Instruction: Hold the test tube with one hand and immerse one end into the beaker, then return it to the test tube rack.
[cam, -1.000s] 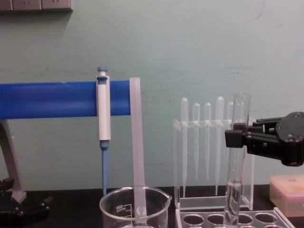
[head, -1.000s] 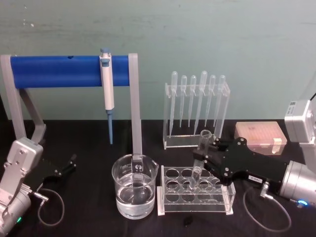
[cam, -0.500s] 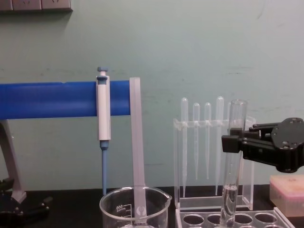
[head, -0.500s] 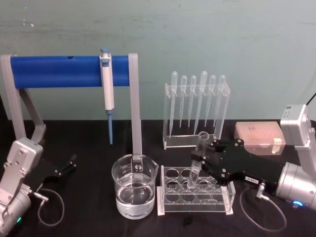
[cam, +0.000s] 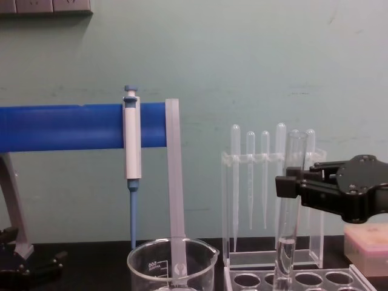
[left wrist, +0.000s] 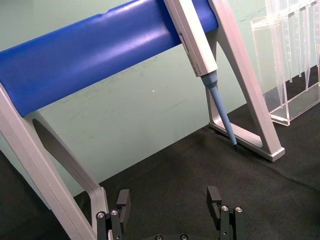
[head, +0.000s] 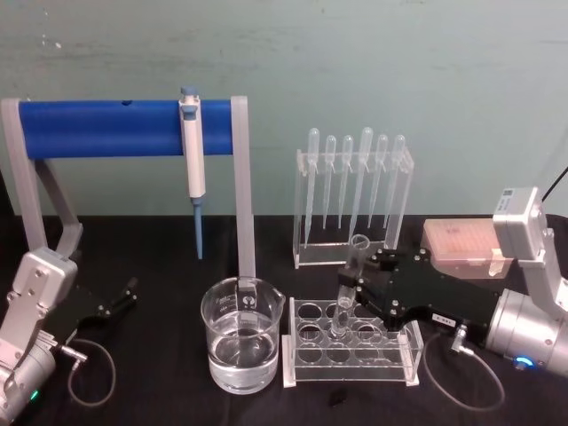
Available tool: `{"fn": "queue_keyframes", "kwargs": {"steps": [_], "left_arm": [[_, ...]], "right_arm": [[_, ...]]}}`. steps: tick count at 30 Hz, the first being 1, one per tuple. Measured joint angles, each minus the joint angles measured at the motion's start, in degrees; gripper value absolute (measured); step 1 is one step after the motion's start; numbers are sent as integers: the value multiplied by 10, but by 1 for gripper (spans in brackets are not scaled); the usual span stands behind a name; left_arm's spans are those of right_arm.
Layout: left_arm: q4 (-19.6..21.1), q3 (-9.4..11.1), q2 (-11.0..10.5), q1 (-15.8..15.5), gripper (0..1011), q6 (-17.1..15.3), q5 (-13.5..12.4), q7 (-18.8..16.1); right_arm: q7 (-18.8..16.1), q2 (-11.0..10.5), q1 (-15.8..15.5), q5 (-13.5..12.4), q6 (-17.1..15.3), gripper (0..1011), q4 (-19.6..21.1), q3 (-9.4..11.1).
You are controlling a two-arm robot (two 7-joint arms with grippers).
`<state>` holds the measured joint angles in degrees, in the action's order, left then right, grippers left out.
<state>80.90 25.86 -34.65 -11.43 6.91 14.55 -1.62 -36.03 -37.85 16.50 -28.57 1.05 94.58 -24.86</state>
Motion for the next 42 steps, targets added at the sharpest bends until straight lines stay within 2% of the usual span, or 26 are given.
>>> {"fn": "queue_keyframes", "kwargs": {"steps": [12,42], "left_arm": [[0,0,0,0,1000,0,0,0],[0,0,0,0,1000,0,0,0]], "right_arm": [[-1,7,4,15,4,226,-16,-7],[-7,26,-19,26,36,227,-58,-7]]}}
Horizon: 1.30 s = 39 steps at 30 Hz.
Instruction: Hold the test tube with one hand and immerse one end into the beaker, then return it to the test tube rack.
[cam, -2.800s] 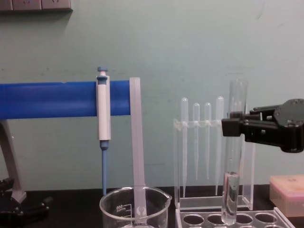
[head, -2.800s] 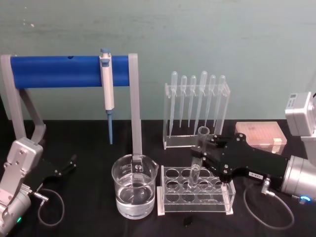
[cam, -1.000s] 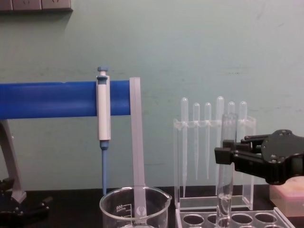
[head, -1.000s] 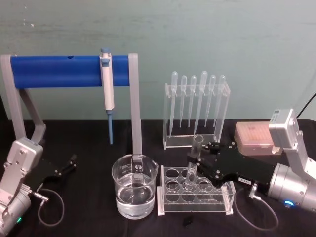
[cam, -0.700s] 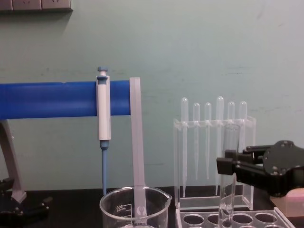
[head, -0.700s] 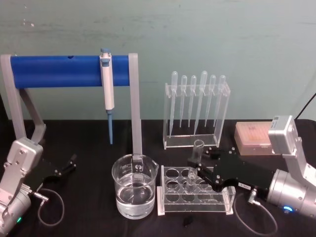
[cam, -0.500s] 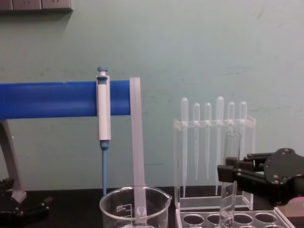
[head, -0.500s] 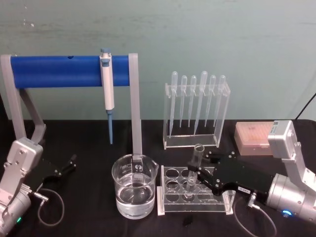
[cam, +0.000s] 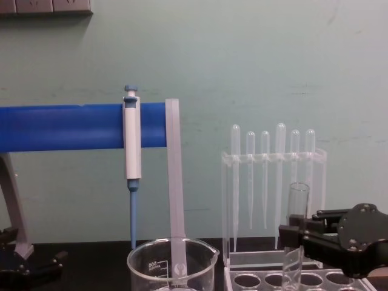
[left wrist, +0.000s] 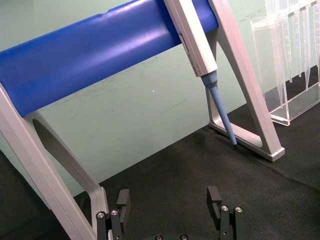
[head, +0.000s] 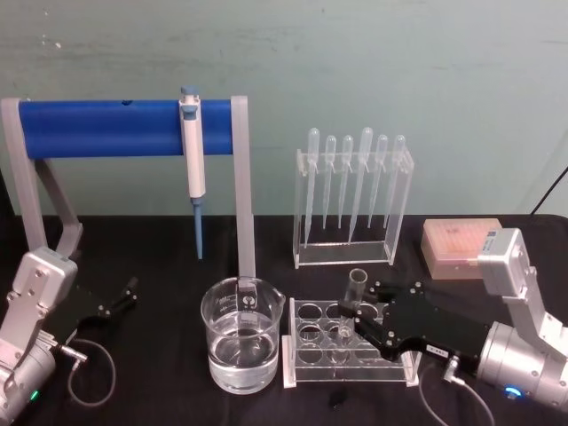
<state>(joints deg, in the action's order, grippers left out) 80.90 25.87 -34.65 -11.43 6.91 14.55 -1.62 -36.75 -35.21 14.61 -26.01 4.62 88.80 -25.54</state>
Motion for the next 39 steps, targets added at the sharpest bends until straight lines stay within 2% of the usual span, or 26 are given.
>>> {"fn": "queue_keyframes", "kwargs": {"steps": [19,30,32,33,39], "left_arm": [[0,0,0,0,1000,0,0,0],[0,0,0,0,1000,0,0,0],[0,0,0,0,1000,0,0,0],[0,0,0,0,1000,0,0,0],[0,0,0,0,1000,0,0,0]], "right_arm": [[-2,2,1,2,0,230,-3,-2],[-2,2,1,2,-1,588,-2,-2],[-2,2,1,2,-1,628,-2,-2],[-2,2,1,1,-1,690,-2,-2],[-1,1,-1,3,1,852,5,0]]}}
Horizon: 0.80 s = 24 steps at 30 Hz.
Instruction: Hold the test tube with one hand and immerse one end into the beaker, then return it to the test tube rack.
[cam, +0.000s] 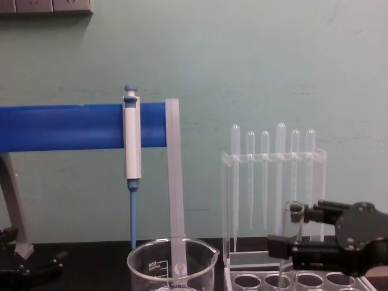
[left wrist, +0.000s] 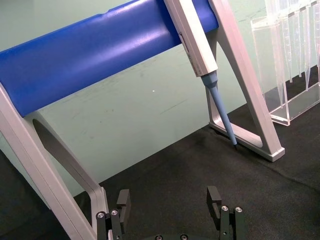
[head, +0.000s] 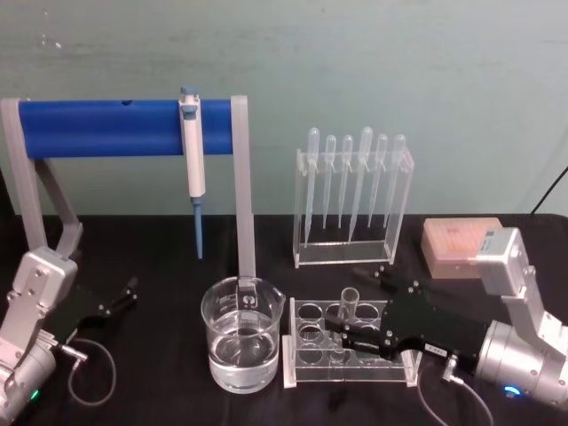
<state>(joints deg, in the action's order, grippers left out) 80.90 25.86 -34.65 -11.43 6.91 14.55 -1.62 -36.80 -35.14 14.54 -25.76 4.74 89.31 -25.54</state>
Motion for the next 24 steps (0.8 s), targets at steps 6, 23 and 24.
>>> {"fn": "queue_keyframes", "kwargs": {"steps": [6,23,24], "left_arm": [[0,0,0,0,1000,0,0,0],[0,0,0,0,1000,0,0,0],[0,0,0,0,1000,0,0,0]], "right_arm": [[1,-2,-3,2,7,999,19,5],[66,8,-52,16,91,1002,73,71],[87,14,-64,22,95,1002,75,82]]}}
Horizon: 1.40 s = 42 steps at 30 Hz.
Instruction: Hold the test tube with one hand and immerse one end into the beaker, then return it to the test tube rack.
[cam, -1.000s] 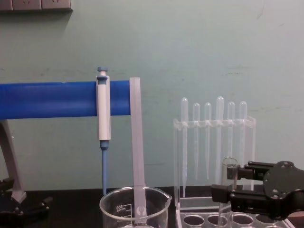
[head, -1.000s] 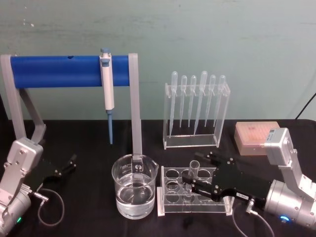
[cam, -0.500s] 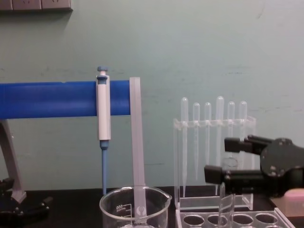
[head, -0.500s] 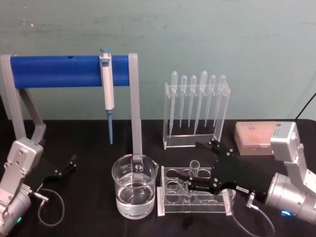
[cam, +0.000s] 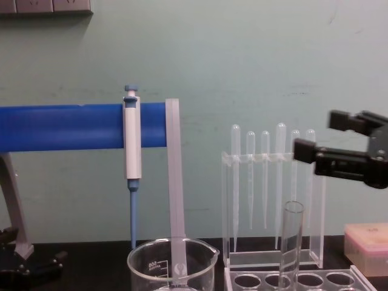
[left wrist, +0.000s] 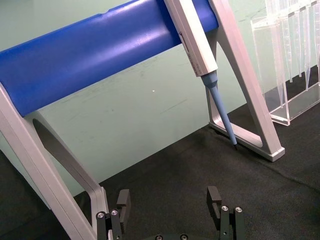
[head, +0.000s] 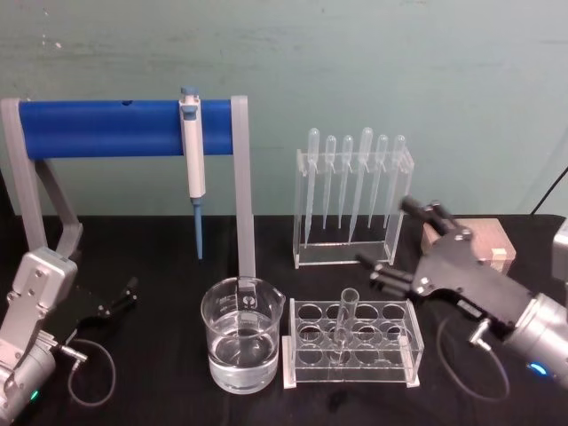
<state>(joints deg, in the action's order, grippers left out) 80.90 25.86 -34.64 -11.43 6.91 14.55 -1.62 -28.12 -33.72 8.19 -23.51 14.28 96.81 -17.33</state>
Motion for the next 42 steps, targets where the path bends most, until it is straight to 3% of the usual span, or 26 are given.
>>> {"fn": "queue_keyframes", "kwargs": {"steps": [4,5,9,15,23,42], "left_arm": [[0,0,0,0,1000,0,0,0],[0,0,0,0,1000,0,0,0],[0,0,0,0,1000,0,0,0],[0,0,0,0,1000,0,0,0],[0,0,0,0,1000,0,0,0],[0,0,0,0,1000,0,0,0]], "right_arm": [[69,16,-28,30,-9,1002,3,25],[102,25,-39,47,-21,1002,3,33],[172,53,-57,78,-56,1000,-9,45],[238,93,-62,109,-97,1002,-39,53],[248,111,-59,124,-111,1002,-52,57],[247,110,-58,123,-110,1002,-51,55]]}}
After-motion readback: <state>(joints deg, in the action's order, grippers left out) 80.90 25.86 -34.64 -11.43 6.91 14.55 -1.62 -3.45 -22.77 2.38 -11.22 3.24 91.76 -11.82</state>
